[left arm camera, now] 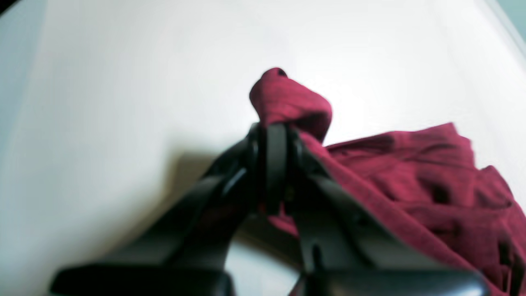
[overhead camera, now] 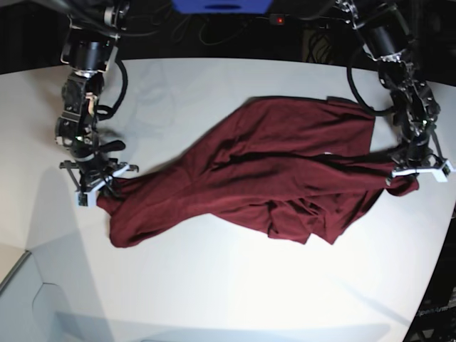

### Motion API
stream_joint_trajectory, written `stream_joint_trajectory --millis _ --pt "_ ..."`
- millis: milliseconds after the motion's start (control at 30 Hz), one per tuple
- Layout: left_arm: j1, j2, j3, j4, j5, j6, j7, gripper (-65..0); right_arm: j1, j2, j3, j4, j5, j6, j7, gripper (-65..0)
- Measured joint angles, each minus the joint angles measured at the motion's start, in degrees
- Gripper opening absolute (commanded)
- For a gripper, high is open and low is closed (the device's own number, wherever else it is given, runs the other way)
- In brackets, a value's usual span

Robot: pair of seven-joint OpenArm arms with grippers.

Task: Layout the t-shirt on the table in an organized manner, then fold the t-shirt properly
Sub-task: 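Lay the shirt down and open the right gripper, then move the right gripper to the shirt and grasp a fold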

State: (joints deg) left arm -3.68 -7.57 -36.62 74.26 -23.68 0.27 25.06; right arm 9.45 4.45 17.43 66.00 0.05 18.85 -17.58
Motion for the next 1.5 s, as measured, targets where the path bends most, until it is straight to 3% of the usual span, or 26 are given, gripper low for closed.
stream_joint_trajectory --millis 267,467,733,867,1033,1300,1500 --pt "2.1 -0.4 -0.3 1.0 -0.2 -0.1 0.2 -65.0 0.9 0.5 4.0 0.0 0.0 0.0 -0.9 -65.0" --pt "5.8 0.2 -1.3 9.8 -2.6 -0.5 0.5 -65.0 -2.0 0.2 3.9 7.6 0.0 0.0 -1.1 -65.0" --pt "6.5 -2.4 -1.7 11.3 -5.3 -0.4 0.8 -65.0 -6.1 0.2 4.0 11.1 0.0 0.2 -1.3 -51.1" --pt "8.7 -1.8 -1.7 11.2 -5.3 -0.2 0.5 -65.0 -7.4 0.2 3.9 11.1 -0.1 0.2 -1.3 -44.9" --pt "8.4 -1.8 -1.5 7.1 -5.6 -0.3 0.2 -65.0 -8.3 0.1 4.5 12.1 -0.1 0.2 -1.2 -41.1" --pt "8.4 -1.8 -1.5 3.4 -5.6 -0.3 0.3 -65.0 -9.9 -5.6 18.3 18.2 -0.1 0.2 -1.3 -38.0" --pt "7.5 -1.8 -1.5 3.5 -5.4 0.1 0.2 -65.0 -11.3 -7.2 21.4 18.6 -0.2 -0.4 -1.2 -37.9"
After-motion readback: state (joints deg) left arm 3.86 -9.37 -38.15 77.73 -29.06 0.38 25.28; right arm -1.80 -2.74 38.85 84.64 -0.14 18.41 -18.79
